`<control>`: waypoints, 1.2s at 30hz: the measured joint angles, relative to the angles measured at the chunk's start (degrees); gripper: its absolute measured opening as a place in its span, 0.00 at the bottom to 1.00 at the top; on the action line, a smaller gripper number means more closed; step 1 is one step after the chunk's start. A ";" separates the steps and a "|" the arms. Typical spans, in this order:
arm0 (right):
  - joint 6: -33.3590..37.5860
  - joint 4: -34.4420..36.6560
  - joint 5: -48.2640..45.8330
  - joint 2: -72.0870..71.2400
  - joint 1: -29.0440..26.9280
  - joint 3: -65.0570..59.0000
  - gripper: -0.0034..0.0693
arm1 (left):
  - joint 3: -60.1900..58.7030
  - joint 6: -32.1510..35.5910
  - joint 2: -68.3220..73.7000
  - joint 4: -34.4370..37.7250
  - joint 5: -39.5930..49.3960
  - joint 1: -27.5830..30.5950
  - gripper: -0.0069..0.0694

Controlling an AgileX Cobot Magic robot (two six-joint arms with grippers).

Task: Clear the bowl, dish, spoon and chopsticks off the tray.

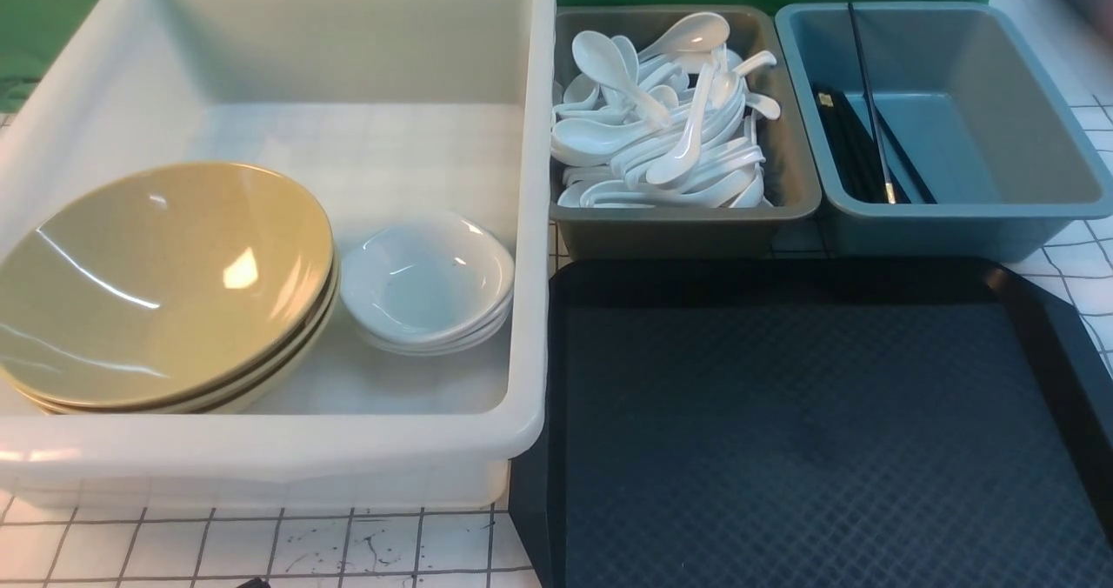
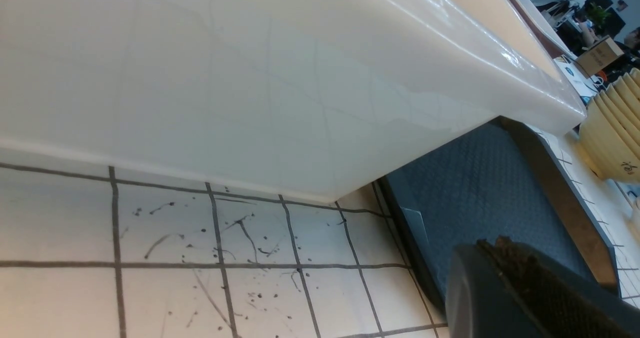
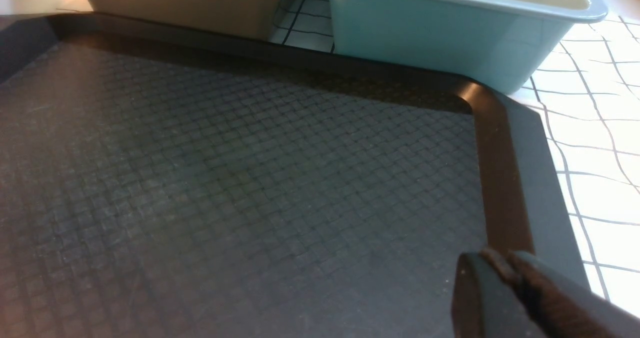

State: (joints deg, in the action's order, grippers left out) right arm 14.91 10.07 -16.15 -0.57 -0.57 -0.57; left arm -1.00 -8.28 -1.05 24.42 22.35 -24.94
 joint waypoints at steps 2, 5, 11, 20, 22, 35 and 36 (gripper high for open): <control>0.00 0.00 0.00 0.00 0.00 0.00 0.15 | -0.05 0.00 0.00 -0.13 -0.16 0.00 0.09; 0.00 0.00 0.00 0.00 0.00 0.00 0.15 | -0.04 0.12 0.00 -1.22 -0.35 0.00 0.09; 0.00 0.00 -0.01 0.00 0.00 0.00 0.16 | -0.48 -3.29 0.00 -9.09 -4.87 7.25 0.09; 0.00 0.00 -0.06 0.00 0.00 0.00 0.17 | -0.51 -10.27 0.00 -10.74 -3.62 19.68 0.09; -0.01 0.00 -0.06 0.00 0.00 0.00 0.17 | -0.51 -10.53 0.00 -10.74 -3.62 19.68 0.09; -0.01 0.00 -0.06 0.00 0.00 0.00 0.19 | -0.51 -10.64 0.00 -10.58 -3.52 19.36 0.09; -0.01 0.00 -0.06 0.00 0.00 0.00 0.19 | -0.51 -10.64 0.00 -10.58 -3.52 19.36 0.09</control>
State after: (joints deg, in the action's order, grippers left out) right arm 14.90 10.07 -16.21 -0.57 -0.57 -0.57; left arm -1.52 -18.92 -1.05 13.84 18.83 -5.58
